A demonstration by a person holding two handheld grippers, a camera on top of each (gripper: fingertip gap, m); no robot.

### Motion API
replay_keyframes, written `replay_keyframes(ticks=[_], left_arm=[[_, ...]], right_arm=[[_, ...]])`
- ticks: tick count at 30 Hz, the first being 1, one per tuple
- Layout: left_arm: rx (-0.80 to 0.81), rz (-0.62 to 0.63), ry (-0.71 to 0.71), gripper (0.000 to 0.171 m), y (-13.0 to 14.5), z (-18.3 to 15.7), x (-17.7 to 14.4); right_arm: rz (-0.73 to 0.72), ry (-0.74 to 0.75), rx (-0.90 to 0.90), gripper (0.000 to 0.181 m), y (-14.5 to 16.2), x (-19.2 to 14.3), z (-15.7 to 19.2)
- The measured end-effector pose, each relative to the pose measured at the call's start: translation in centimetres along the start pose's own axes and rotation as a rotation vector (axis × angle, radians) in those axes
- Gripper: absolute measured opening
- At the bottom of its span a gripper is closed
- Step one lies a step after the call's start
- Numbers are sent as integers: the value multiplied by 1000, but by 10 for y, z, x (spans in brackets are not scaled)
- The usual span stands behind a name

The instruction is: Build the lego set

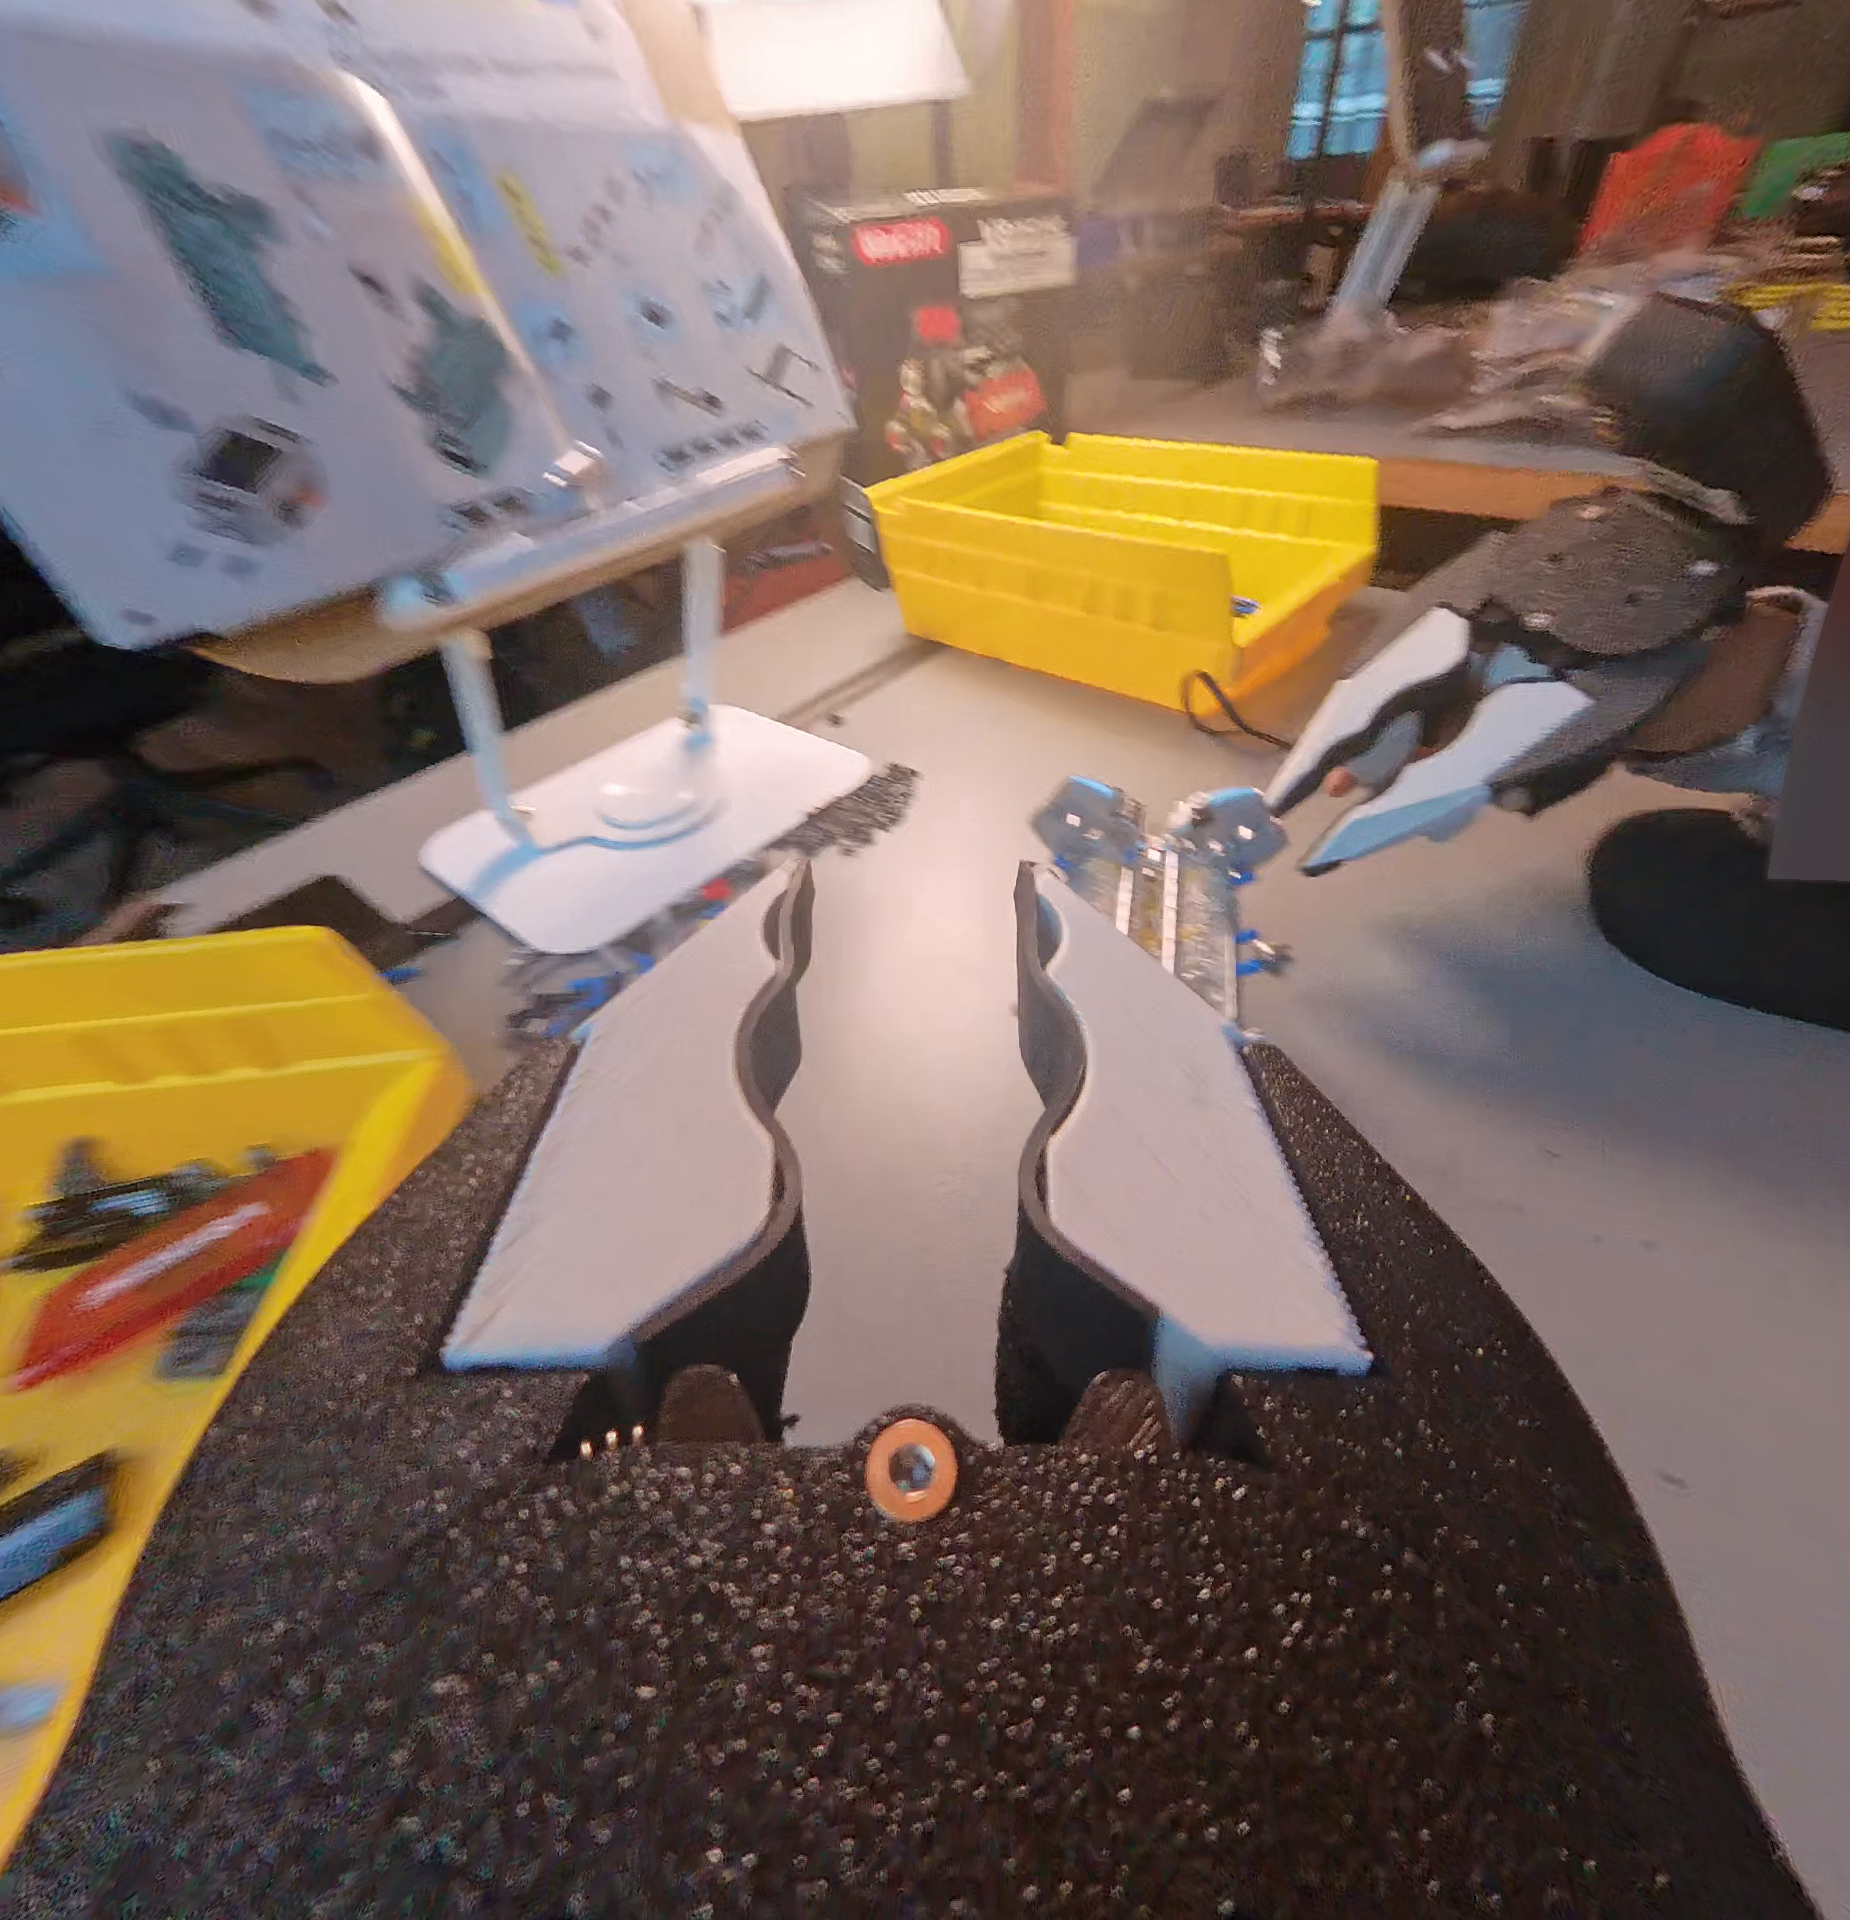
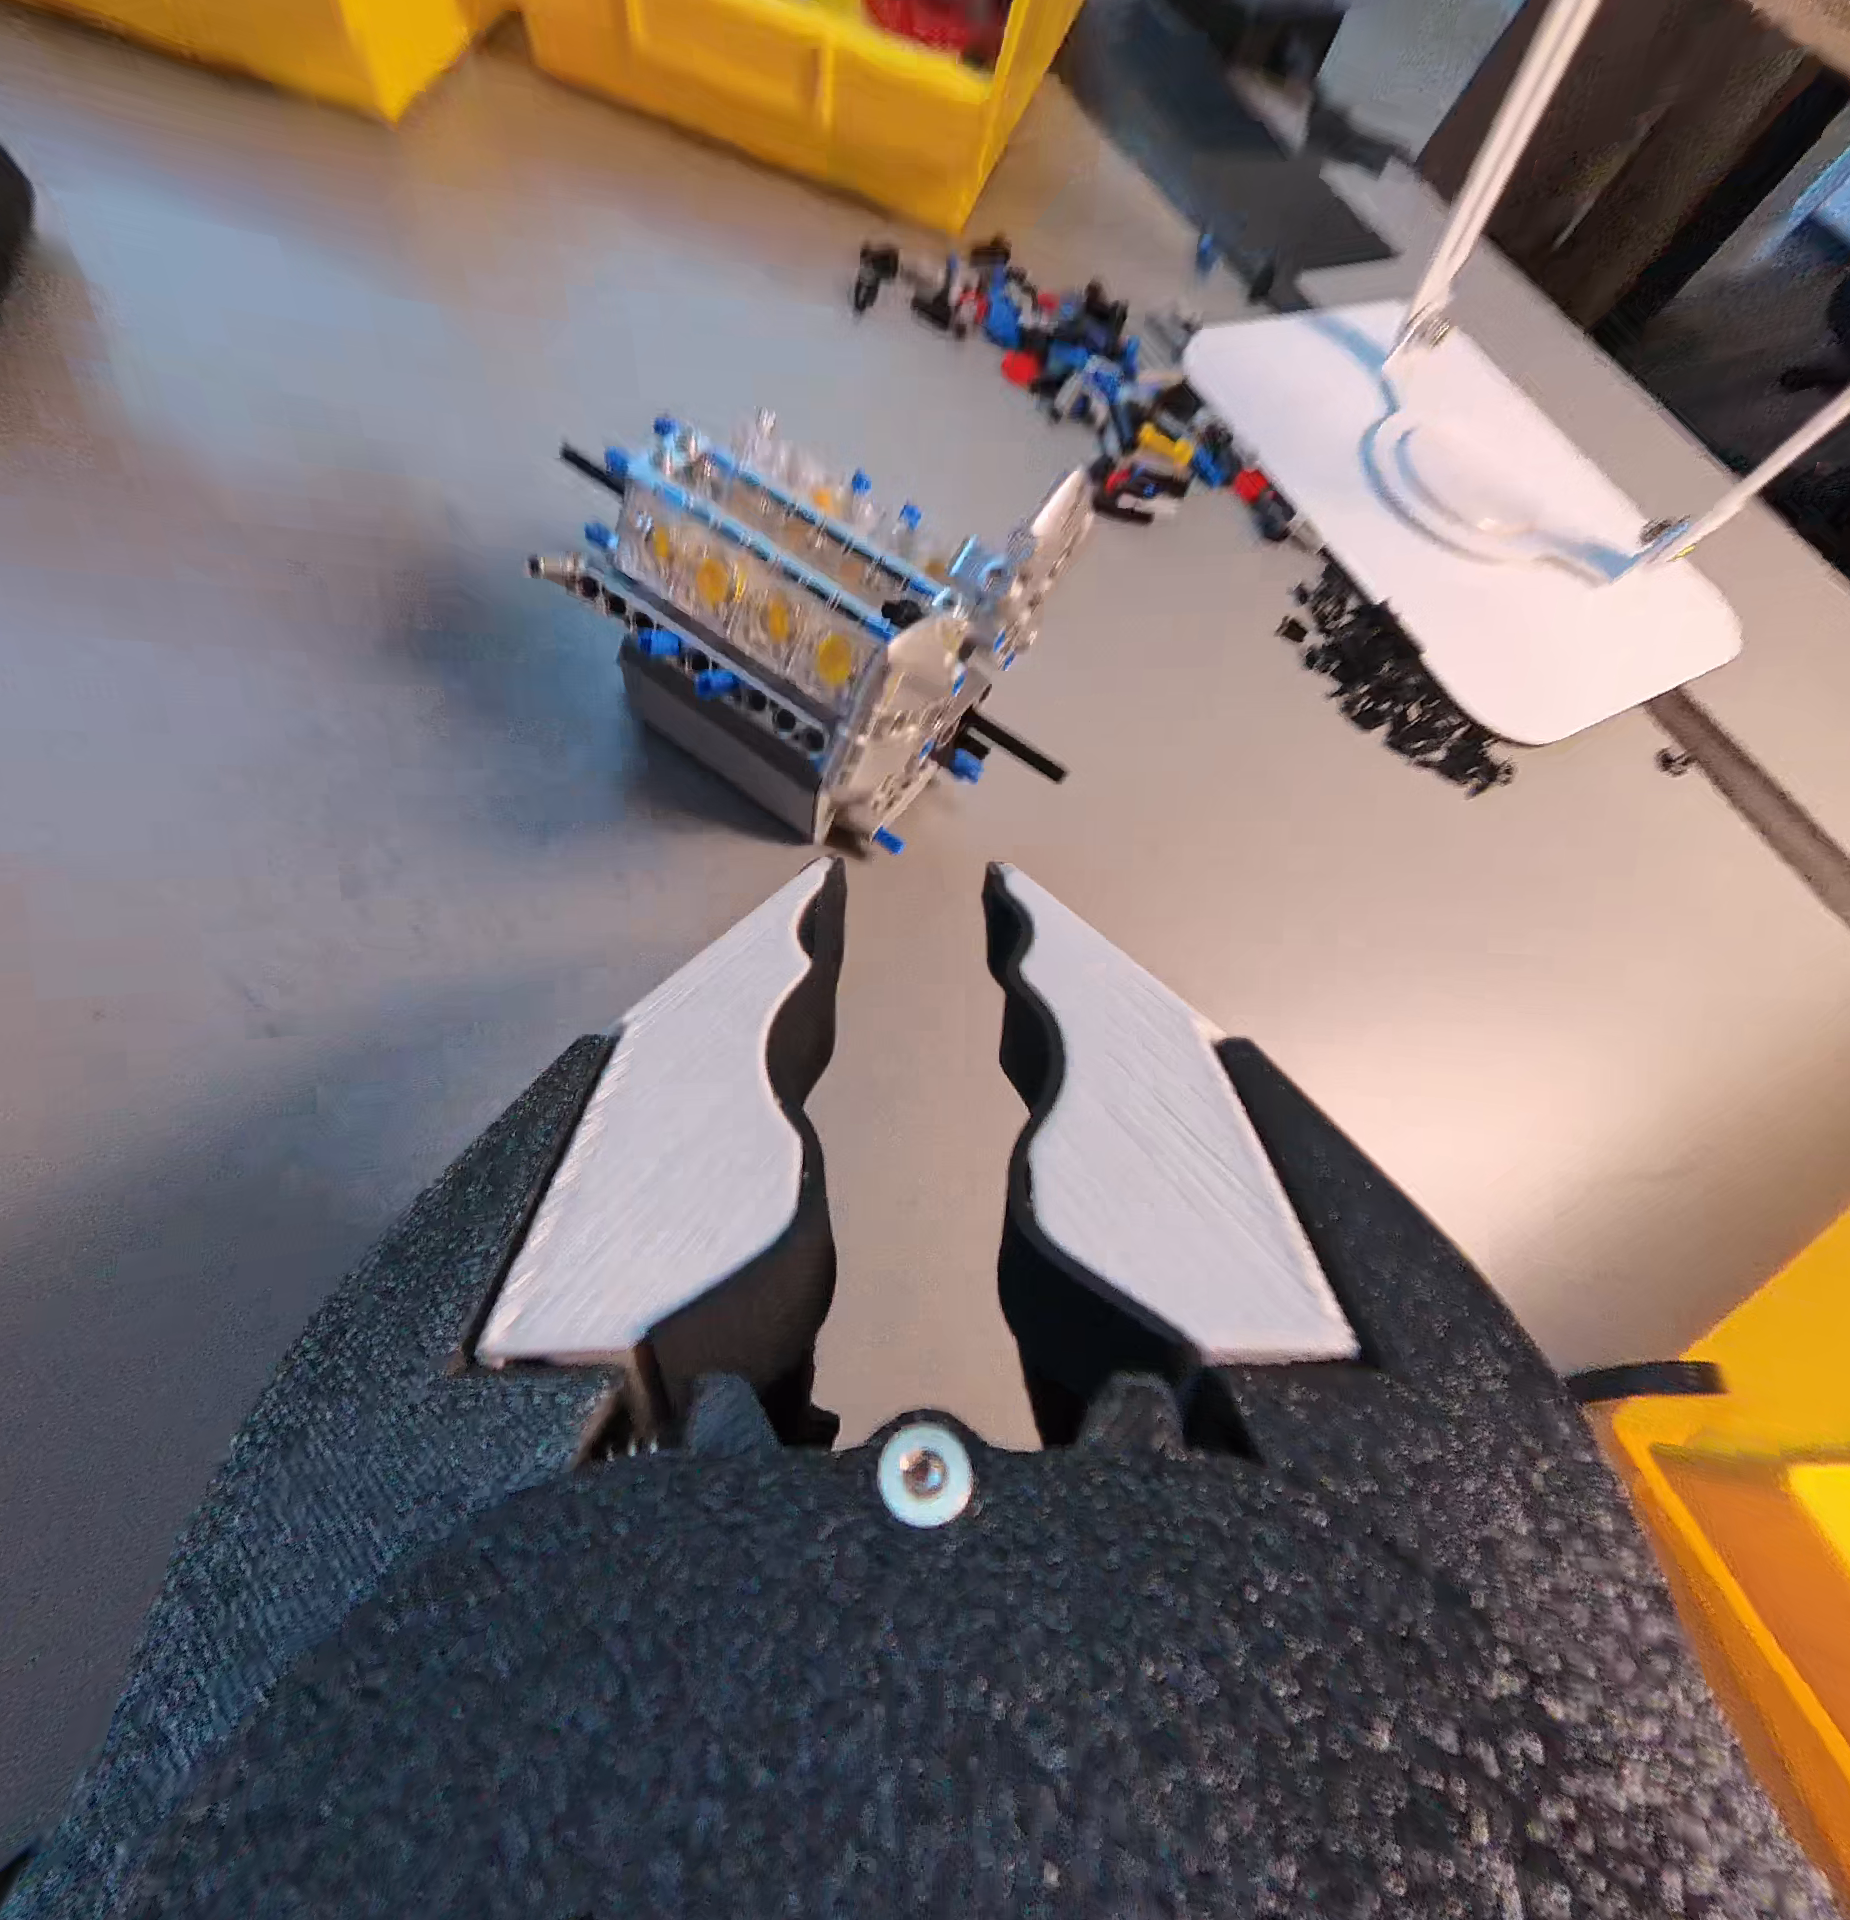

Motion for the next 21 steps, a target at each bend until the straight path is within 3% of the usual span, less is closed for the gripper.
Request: replay_keyframes(ticks=[3, 7, 11, 14, 17, 21], left_arm=[[63, 9, -258, 37, -23, 60, -56], [94, 257, -524, 37, -17, 131, -134], [84, 695, -484, 31, 50, 163, -173], [65, 952, -385, 25, 103, 170, -192], [49, 1115, -275, 25, 138, 165, -204], [48, 1283, -163, 22, 165, 161, -221]], right_arm=[[-146, 28, 61, 31, -20, -16, -10], [-211, 50, 90, 31, -27, -23, -17], [-202, 52, 61, 31, -25, -21, -15], [-193, 70, 42, 31, -22, -19, -15], [-193, 87, 56, 30, -19, -18, -17], [-187, 107, 88, 30, -15, -14, -23]])
Point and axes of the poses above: each gripper's, where its closed fingertips meet, x out along the fingers, y out of its underside, z = x × y across the jaws, the point moved 1 cm from there along -x, back along the fingers, and after that the axes turned 2 degrees about y, right-handed, at the moved point
